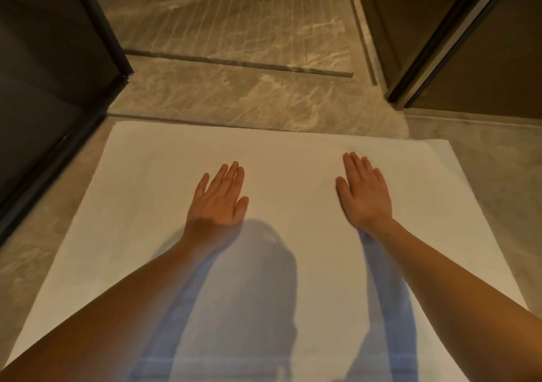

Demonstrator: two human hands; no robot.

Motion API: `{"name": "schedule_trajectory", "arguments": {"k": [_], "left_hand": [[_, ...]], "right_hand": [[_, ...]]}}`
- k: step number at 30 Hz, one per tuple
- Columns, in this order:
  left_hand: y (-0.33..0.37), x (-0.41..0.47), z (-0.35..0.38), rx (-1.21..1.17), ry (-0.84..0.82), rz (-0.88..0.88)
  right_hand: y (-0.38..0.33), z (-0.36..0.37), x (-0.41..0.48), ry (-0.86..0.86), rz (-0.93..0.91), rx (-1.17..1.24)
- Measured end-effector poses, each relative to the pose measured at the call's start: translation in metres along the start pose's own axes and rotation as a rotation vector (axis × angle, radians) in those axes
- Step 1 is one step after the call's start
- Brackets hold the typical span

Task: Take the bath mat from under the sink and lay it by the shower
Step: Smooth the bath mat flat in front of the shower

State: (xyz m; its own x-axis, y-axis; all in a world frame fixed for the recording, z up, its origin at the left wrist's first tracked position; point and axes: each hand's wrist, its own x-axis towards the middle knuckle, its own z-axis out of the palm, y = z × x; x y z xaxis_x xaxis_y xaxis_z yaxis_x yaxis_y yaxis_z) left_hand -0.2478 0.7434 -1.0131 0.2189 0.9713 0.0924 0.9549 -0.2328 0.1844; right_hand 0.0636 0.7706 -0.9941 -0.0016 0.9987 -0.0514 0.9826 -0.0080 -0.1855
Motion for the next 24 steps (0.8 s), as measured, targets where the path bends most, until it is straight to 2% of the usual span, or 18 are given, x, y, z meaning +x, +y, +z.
{"name": "schedule_trajectory", "arguments": {"k": [4,6,8,10,11,13,19,24], "left_hand": [[0.001,0.002,-0.002,0.029,-0.039,0.003],[0.001,0.004,-0.003,0.04,-0.059,0.006],[0.0,0.004,-0.002,0.046,-0.059,0.01],[-0.001,0.005,0.0,0.041,-0.058,0.017],[-0.002,0.005,0.001,0.04,-0.06,0.023],[-0.004,0.003,0.003,0.042,-0.053,0.021],[-0.006,0.004,0.006,0.039,-0.041,0.023],[-0.003,0.004,0.004,0.043,-0.057,0.02]], "right_hand": [[-0.007,-0.007,0.004,-0.084,0.065,-0.048],[-0.032,-0.01,0.013,-0.052,0.059,-0.081],[-0.068,-0.006,0.019,-0.002,-0.096,-0.064],[-0.09,0.002,0.018,-0.066,-0.269,-0.023],[-0.09,0.007,0.016,-0.096,-0.297,-0.007],[-0.065,0.008,0.013,-0.091,-0.246,0.013],[0.066,-0.017,-0.006,-0.052,-0.004,-0.036],[0.091,-0.02,-0.013,-0.028,0.037,-0.05]]}}
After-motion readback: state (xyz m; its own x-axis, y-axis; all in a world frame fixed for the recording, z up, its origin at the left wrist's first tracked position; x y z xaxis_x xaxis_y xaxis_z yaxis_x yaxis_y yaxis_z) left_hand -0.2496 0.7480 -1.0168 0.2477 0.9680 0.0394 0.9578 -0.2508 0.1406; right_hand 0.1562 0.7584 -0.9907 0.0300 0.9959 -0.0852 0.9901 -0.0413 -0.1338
